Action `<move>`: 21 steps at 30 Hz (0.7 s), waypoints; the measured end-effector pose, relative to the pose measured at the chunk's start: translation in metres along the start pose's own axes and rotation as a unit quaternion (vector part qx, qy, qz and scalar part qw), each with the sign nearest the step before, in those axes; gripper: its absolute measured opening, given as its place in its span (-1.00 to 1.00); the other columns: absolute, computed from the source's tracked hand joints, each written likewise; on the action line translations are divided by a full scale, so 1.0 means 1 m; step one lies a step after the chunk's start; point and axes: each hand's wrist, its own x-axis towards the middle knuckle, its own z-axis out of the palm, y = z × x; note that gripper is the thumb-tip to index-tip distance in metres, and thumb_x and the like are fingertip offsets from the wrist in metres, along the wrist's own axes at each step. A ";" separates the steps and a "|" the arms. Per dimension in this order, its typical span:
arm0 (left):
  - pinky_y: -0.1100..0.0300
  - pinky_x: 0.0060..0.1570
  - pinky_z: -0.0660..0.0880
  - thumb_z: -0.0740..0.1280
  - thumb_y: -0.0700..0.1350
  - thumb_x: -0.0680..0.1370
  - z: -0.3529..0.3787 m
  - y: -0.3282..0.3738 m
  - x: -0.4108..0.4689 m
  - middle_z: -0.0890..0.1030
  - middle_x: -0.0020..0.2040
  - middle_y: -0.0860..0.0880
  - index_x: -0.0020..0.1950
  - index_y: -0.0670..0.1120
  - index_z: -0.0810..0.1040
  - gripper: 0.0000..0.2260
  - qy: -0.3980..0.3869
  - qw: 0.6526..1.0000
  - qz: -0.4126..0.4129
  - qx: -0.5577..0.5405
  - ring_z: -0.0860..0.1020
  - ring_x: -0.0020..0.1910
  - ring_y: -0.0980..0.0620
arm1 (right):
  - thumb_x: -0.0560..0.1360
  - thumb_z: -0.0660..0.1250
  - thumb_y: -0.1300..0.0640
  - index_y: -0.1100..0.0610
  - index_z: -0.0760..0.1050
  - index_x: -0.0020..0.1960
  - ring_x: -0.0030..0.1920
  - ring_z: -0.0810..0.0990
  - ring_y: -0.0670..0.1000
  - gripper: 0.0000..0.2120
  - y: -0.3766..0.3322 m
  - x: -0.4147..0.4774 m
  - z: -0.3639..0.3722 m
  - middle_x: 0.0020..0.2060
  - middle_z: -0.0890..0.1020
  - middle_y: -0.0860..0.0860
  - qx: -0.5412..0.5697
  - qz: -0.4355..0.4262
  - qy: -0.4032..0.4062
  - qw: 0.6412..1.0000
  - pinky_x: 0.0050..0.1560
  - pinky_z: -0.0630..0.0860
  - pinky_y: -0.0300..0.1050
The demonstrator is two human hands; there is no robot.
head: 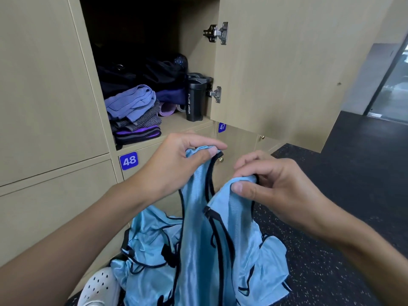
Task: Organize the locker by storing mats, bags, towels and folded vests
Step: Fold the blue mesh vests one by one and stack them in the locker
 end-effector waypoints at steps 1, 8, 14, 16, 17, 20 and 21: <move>0.42 0.00 0.46 0.38 -0.19 0.58 0.002 0.004 -0.001 0.71 -0.06 0.14 0.04 0.05 0.70 -0.83 -0.005 1.000 0.002 -0.024 0.62 -0.05 0.27 | 0.33 0.46 0.03 -0.02 0.71 -0.17 0.09 0.60 -0.11 -0.89 0.001 0.002 0.005 0.03 0.61 -0.05 0.007 0.001 0.009 1.000 0.12 0.54 -0.06; 0.16 -0.15 0.57 0.45 -0.23 0.51 0.012 0.004 -0.002 0.72 -0.14 -0.08 0.00 -0.07 0.68 -0.89 -0.007 0.995 0.016 -0.097 0.67 -0.18 -0.05 | 0.48 0.44 0.23 0.09 0.70 -0.14 -0.20 0.60 -0.12 -0.91 0.000 0.005 0.018 -0.19 0.71 0.06 0.030 0.006 0.066 0.997 -0.10 0.57 -0.12; 0.11 -0.22 0.48 0.34 -0.37 0.56 -0.001 -0.006 0.001 0.59 -0.19 -0.21 -0.09 -0.08 0.49 -0.81 -0.021 0.997 0.018 -0.071 0.50 -0.29 -0.02 | 0.50 0.43 0.16 0.10 0.65 -0.22 -0.34 0.46 -0.12 -0.88 0.001 0.009 0.010 -0.33 0.60 0.13 -0.017 0.035 0.159 0.987 -0.29 0.43 -0.25; 0.19 -0.23 0.44 0.30 -0.40 0.55 0.000 -0.005 0.000 0.59 -0.21 -0.12 -0.10 -0.08 0.55 -0.78 -0.004 0.999 0.016 -0.038 0.48 -0.33 0.06 | 0.49 0.44 0.14 0.10 0.64 -0.23 -0.35 0.44 -0.12 -0.87 0.001 0.009 0.011 -0.33 0.60 0.14 -0.028 0.038 0.175 0.983 -0.31 0.42 -0.23; 0.23 -0.26 0.42 0.28 -0.40 0.55 0.001 -0.004 -0.001 0.60 -0.19 -0.09 -0.07 -0.04 0.56 -0.75 0.001 0.999 0.017 -0.036 0.48 -0.35 0.09 | 0.49 0.45 0.14 0.10 0.64 -0.25 -0.37 0.44 -0.13 -0.86 0.002 0.010 0.012 -0.38 0.59 0.08 -0.030 0.040 0.183 0.982 -0.32 0.41 -0.24; 0.18 -0.34 0.40 0.24 -0.42 0.56 0.003 0.000 -0.001 0.59 -0.12 -0.05 -0.04 0.05 0.51 -0.66 0.012 0.999 0.030 -0.044 0.43 -0.42 -0.15 | 0.48 0.45 0.14 0.10 0.60 -0.29 -0.45 0.39 -0.19 -0.83 0.002 0.010 0.012 -0.48 0.51 -0.14 -0.028 0.038 0.204 0.978 -0.40 0.36 -0.33; 0.13 -0.34 0.40 0.24 -0.42 0.56 0.002 0.000 -0.001 0.59 -0.13 -0.05 -0.07 0.04 0.52 -0.67 0.017 0.999 0.033 -0.037 0.43 -0.40 -0.23 | 0.47 0.46 0.14 0.10 0.59 -0.30 -0.45 0.38 -0.19 -0.82 0.001 0.010 0.012 -0.48 0.50 -0.15 -0.024 0.032 0.209 0.977 -0.42 0.34 -0.34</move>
